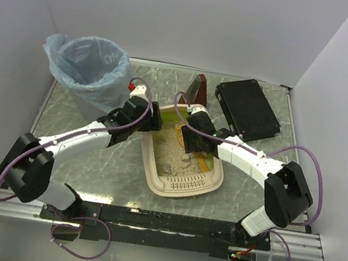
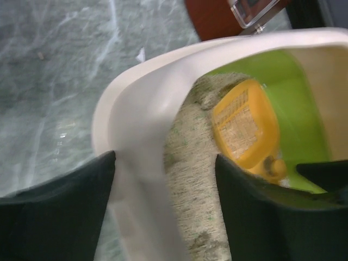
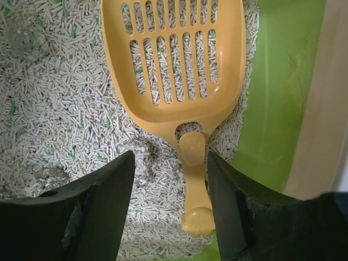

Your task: Clean the litter box

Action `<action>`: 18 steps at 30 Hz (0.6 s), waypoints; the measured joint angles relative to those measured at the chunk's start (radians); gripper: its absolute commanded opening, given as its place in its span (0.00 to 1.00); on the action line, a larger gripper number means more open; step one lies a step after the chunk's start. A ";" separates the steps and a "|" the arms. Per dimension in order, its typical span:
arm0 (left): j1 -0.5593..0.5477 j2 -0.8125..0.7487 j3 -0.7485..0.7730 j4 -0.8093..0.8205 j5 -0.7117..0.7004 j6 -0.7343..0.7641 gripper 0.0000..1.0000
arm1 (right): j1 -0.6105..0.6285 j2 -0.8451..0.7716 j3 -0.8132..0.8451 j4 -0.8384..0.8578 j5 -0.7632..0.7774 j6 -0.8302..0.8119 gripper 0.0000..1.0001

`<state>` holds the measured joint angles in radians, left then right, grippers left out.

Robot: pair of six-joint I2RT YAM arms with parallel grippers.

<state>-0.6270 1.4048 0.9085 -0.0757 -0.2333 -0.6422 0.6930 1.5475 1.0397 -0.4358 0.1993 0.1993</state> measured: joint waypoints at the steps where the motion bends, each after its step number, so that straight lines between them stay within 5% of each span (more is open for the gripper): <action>1: 0.000 0.006 0.012 0.000 0.001 -0.001 0.93 | 0.000 0.000 0.000 -0.003 0.006 0.014 0.61; 2: -0.001 0.007 0.022 -0.001 0.002 0.000 0.99 | 0.000 0.000 0.000 -0.006 0.015 0.023 0.61; 12: -0.003 -0.101 0.081 -0.103 -0.002 -0.016 0.97 | 0.001 0.079 0.003 -0.032 0.090 0.140 0.52; 18: -0.006 -0.320 0.023 -0.132 0.012 -0.027 0.97 | 0.001 0.084 0.001 -0.005 0.097 0.153 0.22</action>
<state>-0.6331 1.0851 0.9318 -0.2073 -0.2211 -0.6689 0.6937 1.6318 1.0405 -0.4412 0.2962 0.3523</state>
